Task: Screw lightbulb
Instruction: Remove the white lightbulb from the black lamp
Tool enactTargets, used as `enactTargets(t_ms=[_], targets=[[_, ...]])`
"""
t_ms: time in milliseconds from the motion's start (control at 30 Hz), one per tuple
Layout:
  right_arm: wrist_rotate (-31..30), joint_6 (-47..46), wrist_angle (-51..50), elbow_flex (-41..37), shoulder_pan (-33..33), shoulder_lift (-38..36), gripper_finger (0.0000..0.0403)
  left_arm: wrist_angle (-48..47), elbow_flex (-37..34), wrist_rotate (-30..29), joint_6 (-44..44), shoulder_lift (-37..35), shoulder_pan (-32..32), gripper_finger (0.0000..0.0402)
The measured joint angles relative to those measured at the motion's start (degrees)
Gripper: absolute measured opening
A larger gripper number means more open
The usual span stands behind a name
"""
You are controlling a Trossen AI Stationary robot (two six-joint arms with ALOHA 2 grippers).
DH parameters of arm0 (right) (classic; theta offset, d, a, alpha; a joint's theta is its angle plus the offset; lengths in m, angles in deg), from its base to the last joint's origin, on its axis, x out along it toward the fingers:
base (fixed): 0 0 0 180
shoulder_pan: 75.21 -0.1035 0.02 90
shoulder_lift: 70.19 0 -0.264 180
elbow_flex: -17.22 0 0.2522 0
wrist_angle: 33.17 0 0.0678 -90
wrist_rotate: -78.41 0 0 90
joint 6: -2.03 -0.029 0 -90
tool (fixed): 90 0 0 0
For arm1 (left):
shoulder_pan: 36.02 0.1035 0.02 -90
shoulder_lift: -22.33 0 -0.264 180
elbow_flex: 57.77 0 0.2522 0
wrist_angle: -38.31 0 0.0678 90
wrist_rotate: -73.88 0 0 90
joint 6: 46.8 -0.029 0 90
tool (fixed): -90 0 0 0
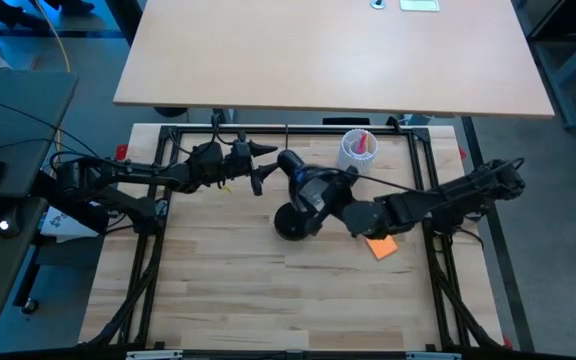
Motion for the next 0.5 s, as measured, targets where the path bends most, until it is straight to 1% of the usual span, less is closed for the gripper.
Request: enactTargets(t_ms=[167, 300, 400, 500], targets=[[1.0, -1.3, 0.0, 0.0, 1.3, 0.0, 0.0314, 0.0, 0.0, 0.0, 0.0, 0.0, 0.0, 0.0224], [1.0, 0.9, -0.1, 0.0, 1.7, 0.0, 0.0309, 0.0, 0.0, 0.0, 0.0, 0.0, 0.0, 0.0224], [0.2, 4.3, -0.2, 0.0, 1.7, 0.0, 0.029, 0.0, 0.0, 0.0, 0.0, 0.0, 0.0, 0.0224], [-0.7, 10.4, -0.3, 0.0, 1.7, 0.0, 0.0264, 0.0, 0.0, -0.1, 0.0, 0.0, 0.0, 0.0224]])
